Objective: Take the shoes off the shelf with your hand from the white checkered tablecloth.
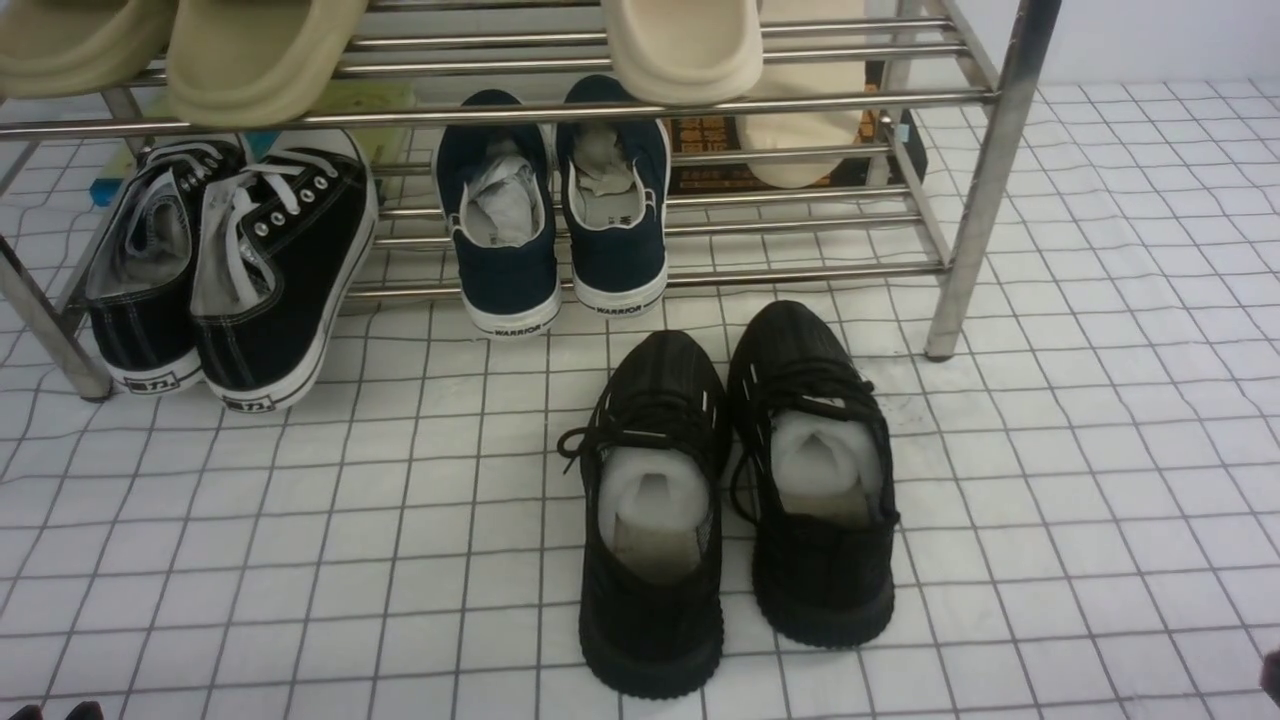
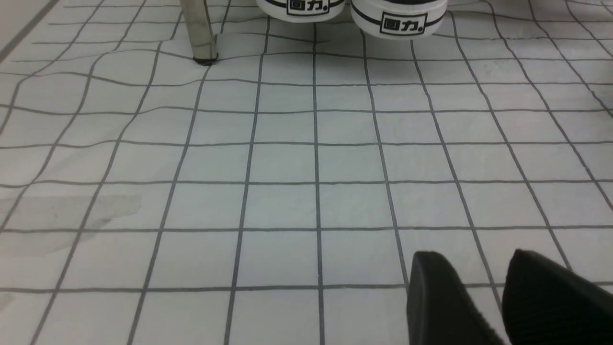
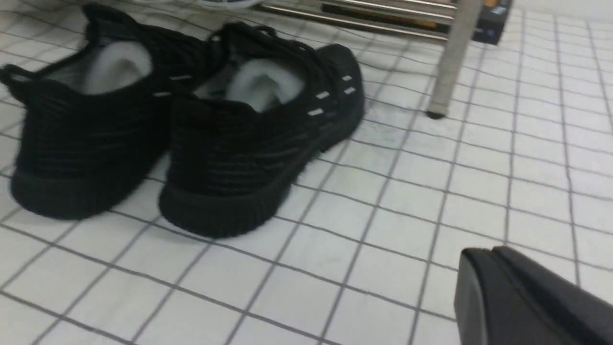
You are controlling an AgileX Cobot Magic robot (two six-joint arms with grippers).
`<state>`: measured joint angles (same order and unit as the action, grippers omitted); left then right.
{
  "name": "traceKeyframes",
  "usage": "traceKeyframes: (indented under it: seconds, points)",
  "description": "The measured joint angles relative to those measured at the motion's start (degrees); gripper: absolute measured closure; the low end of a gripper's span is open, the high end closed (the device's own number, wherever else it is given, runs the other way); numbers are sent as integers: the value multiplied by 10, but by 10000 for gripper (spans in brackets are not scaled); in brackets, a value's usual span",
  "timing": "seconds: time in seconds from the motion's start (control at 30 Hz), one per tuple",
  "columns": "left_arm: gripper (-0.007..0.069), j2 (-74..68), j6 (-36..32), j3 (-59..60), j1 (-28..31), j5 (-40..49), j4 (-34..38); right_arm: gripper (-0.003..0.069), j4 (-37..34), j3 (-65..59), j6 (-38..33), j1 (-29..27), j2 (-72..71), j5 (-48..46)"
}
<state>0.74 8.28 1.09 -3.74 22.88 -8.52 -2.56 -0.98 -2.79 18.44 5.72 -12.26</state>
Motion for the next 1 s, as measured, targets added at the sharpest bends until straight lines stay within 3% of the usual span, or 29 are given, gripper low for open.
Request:
traceKeyframes:
  seconds: [0.1, 0.3, 1.0]
  points:
    - [385, 0, 0, 0, 0, 0, 0, 647, 0, -4, -1, -58, -51, -65]
    - [385, 0, 0, 0, 0, 0, 0, 641, -9, 1, -1, -124, -63, -97]
    - [385, 0, 0, 0, 0, 0, 0, 624, -10, 1, -1, -136, -63, -100]
